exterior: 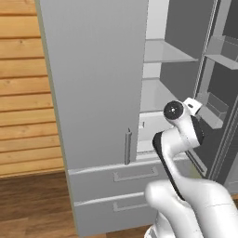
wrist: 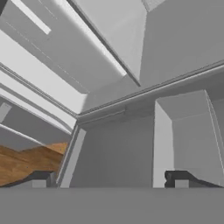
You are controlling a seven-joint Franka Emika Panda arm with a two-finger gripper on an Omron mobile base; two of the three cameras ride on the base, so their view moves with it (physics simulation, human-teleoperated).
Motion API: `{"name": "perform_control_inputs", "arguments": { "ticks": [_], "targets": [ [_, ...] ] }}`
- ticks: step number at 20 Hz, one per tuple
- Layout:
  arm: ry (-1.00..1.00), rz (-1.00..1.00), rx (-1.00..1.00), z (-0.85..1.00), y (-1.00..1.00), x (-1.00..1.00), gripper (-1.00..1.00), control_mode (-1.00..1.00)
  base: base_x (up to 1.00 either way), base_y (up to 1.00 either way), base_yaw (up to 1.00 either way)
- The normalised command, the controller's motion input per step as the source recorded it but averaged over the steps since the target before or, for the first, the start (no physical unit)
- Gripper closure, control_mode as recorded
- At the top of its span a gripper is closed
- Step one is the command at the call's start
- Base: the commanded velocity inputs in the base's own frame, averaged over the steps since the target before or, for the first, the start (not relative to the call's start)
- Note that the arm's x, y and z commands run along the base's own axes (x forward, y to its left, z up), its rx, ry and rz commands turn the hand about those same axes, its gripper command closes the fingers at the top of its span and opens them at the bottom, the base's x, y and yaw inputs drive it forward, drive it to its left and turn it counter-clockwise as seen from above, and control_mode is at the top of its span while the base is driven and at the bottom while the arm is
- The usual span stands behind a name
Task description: Take the strawberry from the fridge and place it on top of the pancake, located on the dining counter.
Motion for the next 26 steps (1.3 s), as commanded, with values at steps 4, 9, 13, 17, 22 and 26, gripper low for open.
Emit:
{"name": "perform_control_inputs", "arguments": {
  "ticks": [4,9,13,17,22,26],
  "targets": [
    [-0.13,-0.16,0.38,0.00,0.87,-0.28,-1.00,-1.00,0.00,0.00,0.00],
    [-0.04,-0.16,0.49,0.00,0.61,-0.14,-1.00,-1.00,0.00,0.00,0.00],
    [-0.05,-0.10,0.56,-0.02,0.24,-0.18,-1.00,-1.00,0.00,0.00,0.00],
    [-0.09,-0.10,0.50,-0.05,0.27,-0.09,-1.00,-1.00,0.00,0.00,0.00],
    [-0.10,-0.07,0.35,-0.09,0.39,-0.01,-1.00,-1.00,0.00,0.00,0.00],
    [-0.10,-0.06,0.04,-0.03,0.49,0.00,-1.00,-1.00,0.00,0.00,0.00]
  ]
}}
